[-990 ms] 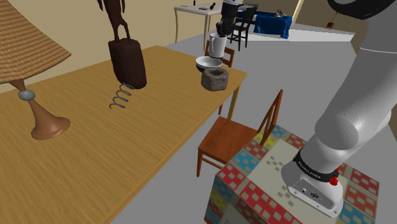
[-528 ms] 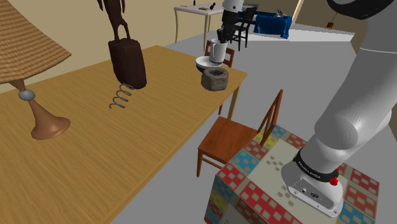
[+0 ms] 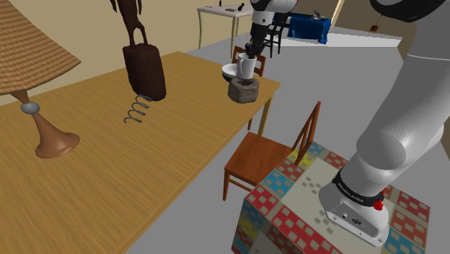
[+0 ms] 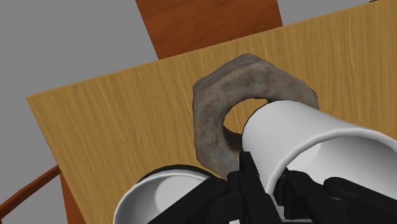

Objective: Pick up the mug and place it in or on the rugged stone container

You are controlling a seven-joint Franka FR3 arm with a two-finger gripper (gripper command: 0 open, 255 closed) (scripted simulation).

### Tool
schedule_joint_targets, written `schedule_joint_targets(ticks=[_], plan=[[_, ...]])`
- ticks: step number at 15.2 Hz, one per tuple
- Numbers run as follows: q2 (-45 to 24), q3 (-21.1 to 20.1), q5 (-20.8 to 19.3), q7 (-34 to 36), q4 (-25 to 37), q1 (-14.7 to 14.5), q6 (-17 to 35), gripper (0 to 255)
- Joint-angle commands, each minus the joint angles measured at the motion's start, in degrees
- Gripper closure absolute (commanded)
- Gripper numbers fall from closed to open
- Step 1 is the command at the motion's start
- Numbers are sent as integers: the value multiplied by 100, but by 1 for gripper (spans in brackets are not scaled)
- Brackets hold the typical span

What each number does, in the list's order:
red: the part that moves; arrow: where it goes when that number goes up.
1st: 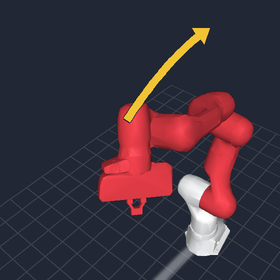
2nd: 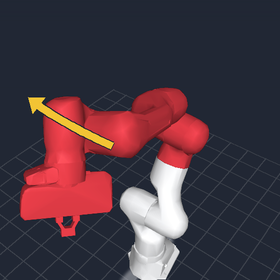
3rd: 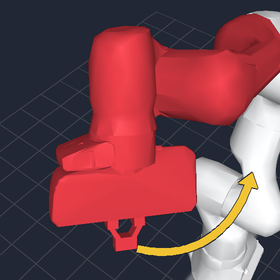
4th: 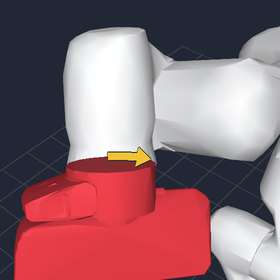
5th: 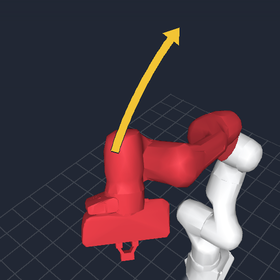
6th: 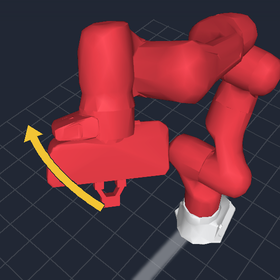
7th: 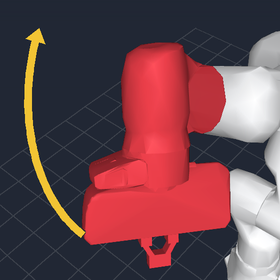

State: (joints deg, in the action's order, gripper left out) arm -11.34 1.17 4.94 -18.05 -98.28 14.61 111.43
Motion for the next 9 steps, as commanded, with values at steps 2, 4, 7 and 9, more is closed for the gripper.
schedule_joint_targets(ticks=[2, 4, 7, 9], plan=[[-86, -5, 10, -14, -194, -6, 286, 255], [-86, -5, 10, -14, -195, -6, 286, 255], [-86, -5, 10, -14, -194, -6, 286, 255], [-86, -5, 10, -14, -194, -6, 286, 255]])
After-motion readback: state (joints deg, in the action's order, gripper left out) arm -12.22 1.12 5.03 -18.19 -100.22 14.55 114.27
